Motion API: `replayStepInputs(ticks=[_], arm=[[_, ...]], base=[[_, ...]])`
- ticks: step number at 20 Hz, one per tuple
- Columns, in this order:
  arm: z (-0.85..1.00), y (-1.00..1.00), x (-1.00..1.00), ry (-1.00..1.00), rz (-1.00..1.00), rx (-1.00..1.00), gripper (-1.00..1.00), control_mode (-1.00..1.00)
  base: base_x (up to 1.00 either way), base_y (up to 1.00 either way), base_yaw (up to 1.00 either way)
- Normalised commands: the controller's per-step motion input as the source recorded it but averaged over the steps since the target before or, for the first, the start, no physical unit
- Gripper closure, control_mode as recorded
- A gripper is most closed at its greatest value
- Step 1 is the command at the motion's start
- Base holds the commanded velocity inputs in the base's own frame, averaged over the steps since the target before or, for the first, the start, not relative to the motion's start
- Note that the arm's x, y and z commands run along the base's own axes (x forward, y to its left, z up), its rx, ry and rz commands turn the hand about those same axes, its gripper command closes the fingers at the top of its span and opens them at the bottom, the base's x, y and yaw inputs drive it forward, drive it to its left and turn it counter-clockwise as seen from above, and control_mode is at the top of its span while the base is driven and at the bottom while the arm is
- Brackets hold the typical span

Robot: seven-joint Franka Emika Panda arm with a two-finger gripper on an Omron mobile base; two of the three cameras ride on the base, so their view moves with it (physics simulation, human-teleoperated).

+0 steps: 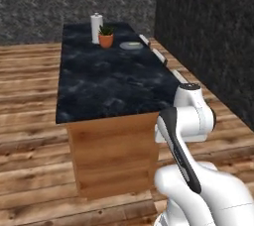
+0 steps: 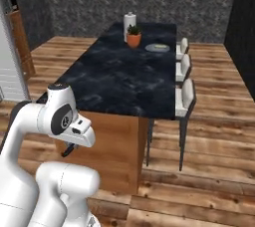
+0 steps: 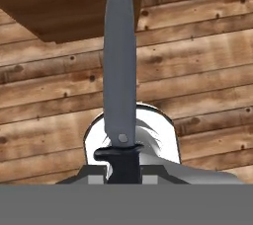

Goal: Retrieve the butter from the fridge and place it on a plate on the dining table. Then retrieve the butter knife by the fridge and place it near the plate.

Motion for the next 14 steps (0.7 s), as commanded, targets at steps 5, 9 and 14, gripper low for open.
replayStepInputs(ticks=[5,9,14], arm=[[0.0,0.0,0.0,0.0,0.0,0.0,1.0,1.0],[0.0,0.0,0.0,0.0,0.0,0.0,1.0,1.0],[0.0,0.0,0.0,0.0,0.0,0.0,1.0,1.0]], base=[[0.56,-1.0,0.0],[0.44,-1.0,0.0],[0.47,-1.0,0.01]])
